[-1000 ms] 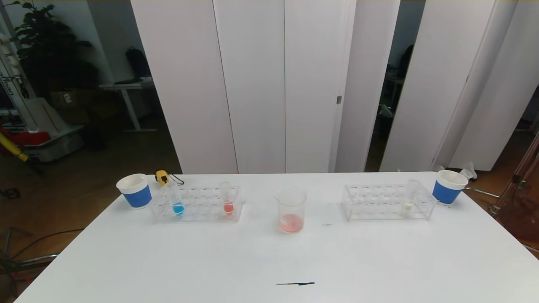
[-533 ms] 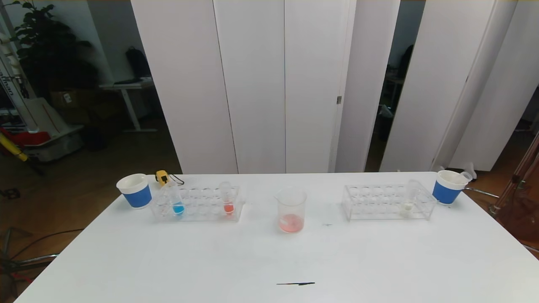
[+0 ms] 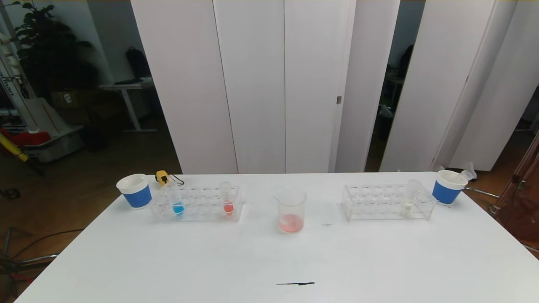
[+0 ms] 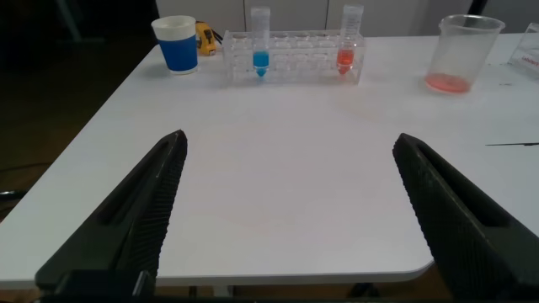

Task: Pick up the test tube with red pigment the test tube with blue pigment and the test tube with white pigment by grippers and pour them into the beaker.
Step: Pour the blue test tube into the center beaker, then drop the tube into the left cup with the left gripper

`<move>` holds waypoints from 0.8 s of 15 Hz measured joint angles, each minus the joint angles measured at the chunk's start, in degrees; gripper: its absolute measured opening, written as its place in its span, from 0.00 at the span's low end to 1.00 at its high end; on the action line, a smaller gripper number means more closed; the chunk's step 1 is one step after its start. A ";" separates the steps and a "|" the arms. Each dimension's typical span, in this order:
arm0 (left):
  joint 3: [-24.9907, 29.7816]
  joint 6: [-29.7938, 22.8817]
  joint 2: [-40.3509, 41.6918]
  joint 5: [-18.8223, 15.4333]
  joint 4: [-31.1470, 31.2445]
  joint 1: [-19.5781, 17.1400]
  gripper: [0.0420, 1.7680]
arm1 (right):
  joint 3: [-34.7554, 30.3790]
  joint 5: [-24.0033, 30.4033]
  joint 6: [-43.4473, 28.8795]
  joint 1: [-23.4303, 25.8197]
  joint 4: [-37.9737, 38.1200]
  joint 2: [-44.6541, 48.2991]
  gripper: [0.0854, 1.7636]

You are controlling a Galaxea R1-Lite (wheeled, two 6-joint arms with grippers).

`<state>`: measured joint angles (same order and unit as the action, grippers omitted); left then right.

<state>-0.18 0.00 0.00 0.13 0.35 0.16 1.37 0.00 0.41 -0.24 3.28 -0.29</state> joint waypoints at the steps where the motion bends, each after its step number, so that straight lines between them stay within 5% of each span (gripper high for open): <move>1: 0.00 0.00 0.00 0.02 0.00 -0.02 0.99 | -0.13 0.07 -0.12 0.00 -1.05 0.16 0.99; 12: 0.00 0.00 0.00 0.00 0.00 -0.02 0.99 | -1.37 0.33 -0.34 0.00 -3.39 0.34 0.99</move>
<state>-0.18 0.00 0.00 0.13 0.35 0.13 0.00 0.33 0.07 -0.24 -0.11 0.05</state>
